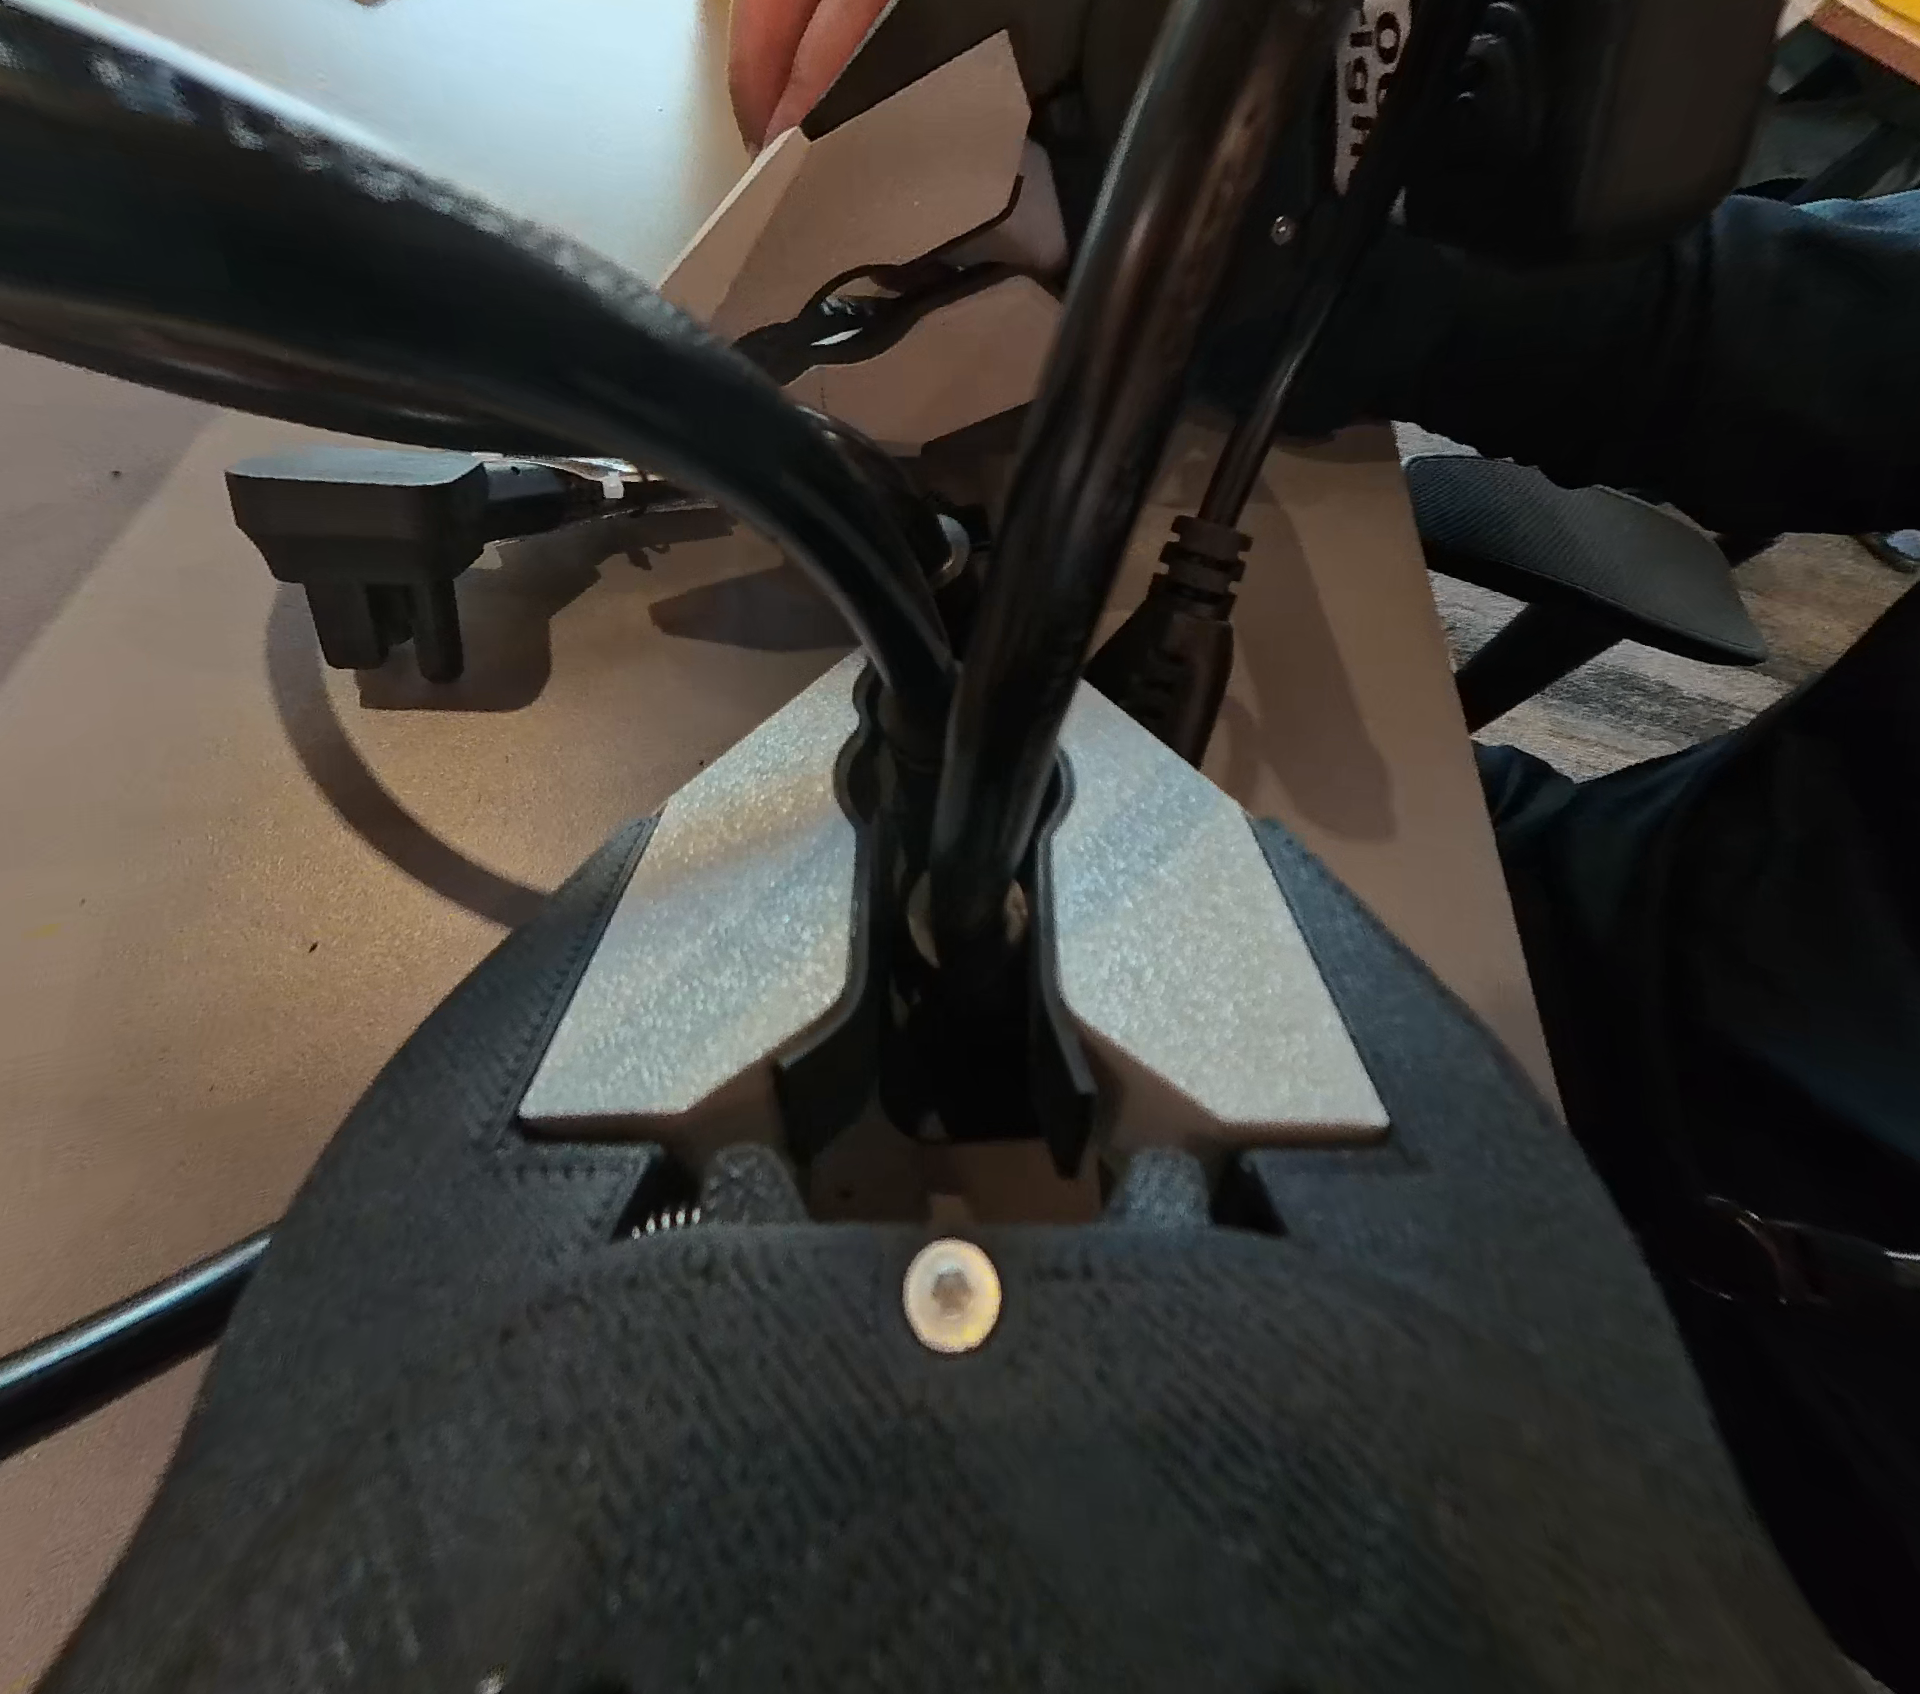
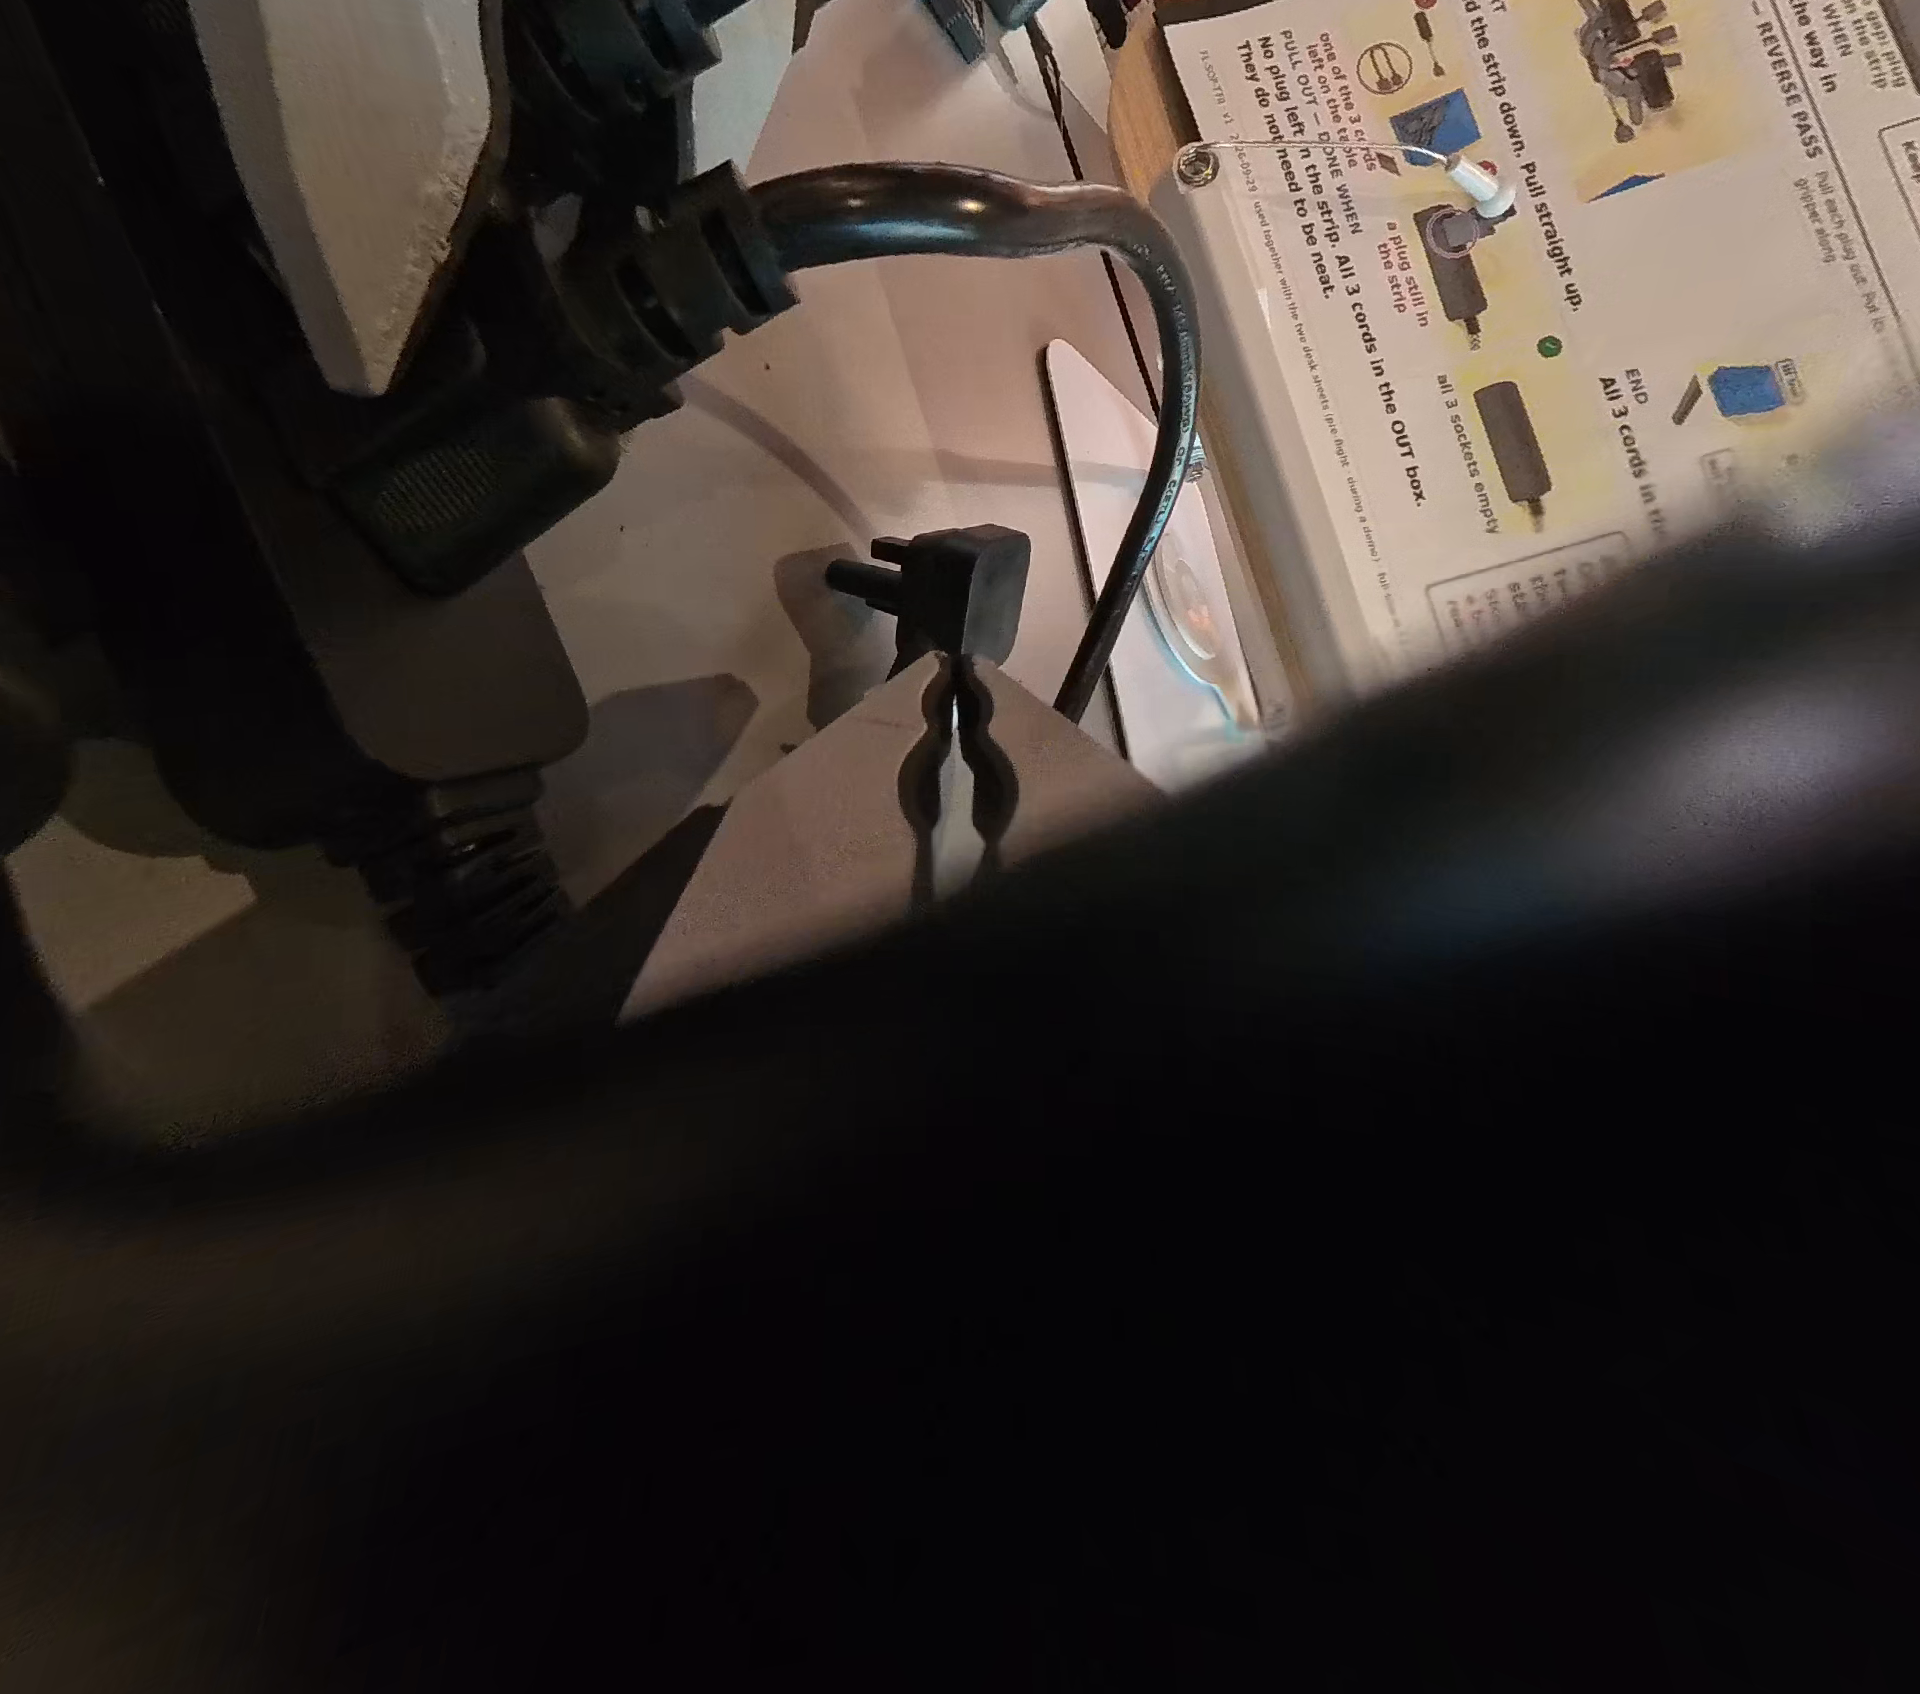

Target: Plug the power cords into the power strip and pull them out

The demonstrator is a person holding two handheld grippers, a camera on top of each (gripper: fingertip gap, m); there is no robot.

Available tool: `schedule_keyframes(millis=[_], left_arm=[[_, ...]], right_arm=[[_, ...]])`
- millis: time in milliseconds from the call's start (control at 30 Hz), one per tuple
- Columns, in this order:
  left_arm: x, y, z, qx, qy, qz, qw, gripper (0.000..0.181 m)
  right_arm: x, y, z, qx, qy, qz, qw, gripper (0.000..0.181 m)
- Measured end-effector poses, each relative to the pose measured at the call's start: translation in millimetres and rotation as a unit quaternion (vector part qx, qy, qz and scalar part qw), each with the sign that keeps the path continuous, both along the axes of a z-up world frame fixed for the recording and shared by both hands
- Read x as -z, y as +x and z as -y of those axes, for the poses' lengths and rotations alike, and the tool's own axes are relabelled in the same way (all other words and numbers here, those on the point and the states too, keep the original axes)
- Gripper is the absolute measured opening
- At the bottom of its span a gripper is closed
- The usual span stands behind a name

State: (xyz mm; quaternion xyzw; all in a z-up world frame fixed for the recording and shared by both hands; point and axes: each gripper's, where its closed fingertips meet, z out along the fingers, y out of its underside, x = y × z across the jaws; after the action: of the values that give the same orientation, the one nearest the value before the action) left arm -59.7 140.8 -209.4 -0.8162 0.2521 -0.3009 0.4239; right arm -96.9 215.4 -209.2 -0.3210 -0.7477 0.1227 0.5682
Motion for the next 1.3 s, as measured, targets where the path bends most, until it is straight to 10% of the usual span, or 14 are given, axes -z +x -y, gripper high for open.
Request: schedule_keyframes(millis=[1300], left_arm=[[2,2,1,0.002,0.01,-0.029,1.0,0.025]], right_arm=[[-39,1,-10,-0.001,-0.327,-0.082,0.941,0.028]])
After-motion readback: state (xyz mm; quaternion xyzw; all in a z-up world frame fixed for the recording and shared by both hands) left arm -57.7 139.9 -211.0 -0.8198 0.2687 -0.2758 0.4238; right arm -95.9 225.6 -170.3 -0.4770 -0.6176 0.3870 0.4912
